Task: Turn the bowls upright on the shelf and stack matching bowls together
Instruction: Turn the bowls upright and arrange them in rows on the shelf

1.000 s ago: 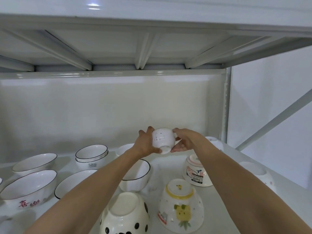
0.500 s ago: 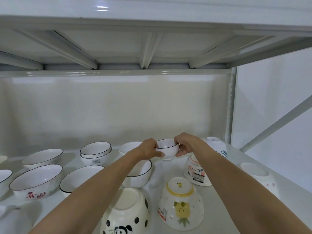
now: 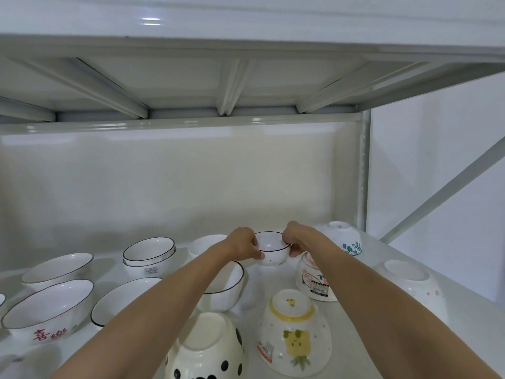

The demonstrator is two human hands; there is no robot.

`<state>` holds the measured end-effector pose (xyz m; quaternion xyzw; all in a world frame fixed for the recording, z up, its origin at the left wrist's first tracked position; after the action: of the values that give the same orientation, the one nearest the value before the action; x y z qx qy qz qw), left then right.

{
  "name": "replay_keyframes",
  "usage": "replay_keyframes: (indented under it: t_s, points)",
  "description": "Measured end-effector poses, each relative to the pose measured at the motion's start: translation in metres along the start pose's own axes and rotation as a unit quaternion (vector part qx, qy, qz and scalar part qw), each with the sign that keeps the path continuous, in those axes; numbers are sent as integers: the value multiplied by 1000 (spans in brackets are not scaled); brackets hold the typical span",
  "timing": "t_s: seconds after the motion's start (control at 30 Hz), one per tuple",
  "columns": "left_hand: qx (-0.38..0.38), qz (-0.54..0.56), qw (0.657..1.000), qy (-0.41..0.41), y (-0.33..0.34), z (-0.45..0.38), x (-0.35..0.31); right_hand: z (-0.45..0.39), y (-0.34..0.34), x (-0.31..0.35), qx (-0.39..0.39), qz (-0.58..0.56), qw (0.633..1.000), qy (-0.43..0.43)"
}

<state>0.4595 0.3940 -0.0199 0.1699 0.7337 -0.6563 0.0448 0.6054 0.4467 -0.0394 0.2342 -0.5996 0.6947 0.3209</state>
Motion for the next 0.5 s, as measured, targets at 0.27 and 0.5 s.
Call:
replay_keyframes:
  t_s: [0.27, 0.5]
  points:
    - [-126, -21, 990, 65, -23, 2, -34, 15, -42, 1, -51, 51, 997, -27]
    - [168, 183, 969, -10, 35, 9, -71, 57, -63, -24, -22, 213, 977, 12]
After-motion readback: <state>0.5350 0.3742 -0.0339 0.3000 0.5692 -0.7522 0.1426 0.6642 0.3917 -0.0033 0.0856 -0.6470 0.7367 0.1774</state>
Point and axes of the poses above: each hand's wrist, its own z-axis away from the middle knuckle, its own y-axis out of the palm, x = y × z, the point moved 6 cm from there along -z, towards the middle knuckle, and after that the axes turned 2 degrees about y, right-handed, at the moved point
